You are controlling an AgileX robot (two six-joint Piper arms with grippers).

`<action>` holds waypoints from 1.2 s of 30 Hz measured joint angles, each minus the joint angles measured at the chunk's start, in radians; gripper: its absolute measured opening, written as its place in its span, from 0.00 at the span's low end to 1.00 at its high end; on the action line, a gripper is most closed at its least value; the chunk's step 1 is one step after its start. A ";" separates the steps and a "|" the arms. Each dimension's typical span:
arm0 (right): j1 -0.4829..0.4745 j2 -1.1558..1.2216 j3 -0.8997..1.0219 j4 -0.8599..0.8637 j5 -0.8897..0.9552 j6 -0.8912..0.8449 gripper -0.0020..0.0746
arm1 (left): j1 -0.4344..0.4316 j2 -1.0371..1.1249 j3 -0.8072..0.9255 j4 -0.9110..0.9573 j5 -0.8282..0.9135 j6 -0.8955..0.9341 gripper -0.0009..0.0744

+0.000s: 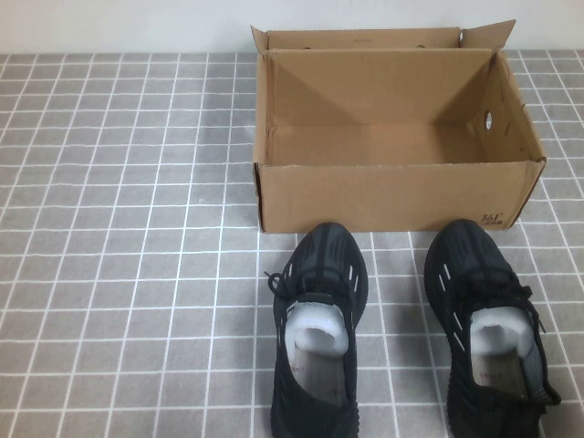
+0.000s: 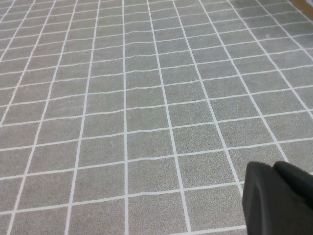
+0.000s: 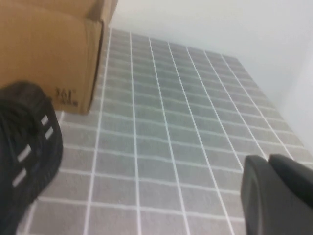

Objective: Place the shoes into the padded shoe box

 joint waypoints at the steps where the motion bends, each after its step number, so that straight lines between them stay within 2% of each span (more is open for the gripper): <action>1: 0.000 0.000 0.000 0.000 -0.012 0.004 0.02 | 0.000 0.000 0.000 0.000 0.000 0.000 0.01; 8: 0.000 0.000 0.000 -0.004 -0.140 0.014 0.02 | 0.000 0.000 0.000 0.000 0.000 0.000 0.01; 14: 0.000 0.000 0.000 -0.007 -0.333 0.017 0.02 | 0.000 0.000 0.000 0.000 0.000 0.000 0.01; 23: 0.000 0.000 0.000 0.005 -0.791 0.045 0.02 | 0.000 0.000 0.000 0.000 0.000 0.000 0.01; 27: 0.000 0.000 0.000 0.110 -0.956 0.047 0.02 | 0.000 0.000 0.000 0.000 0.000 0.000 0.01; 32: 0.000 0.000 -0.090 0.305 -0.935 0.049 0.02 | 0.000 0.000 0.000 0.000 0.000 0.000 0.01; 36: 0.000 0.000 -0.248 0.419 -0.772 0.049 0.02 | 0.000 0.000 0.000 0.000 0.000 0.000 0.01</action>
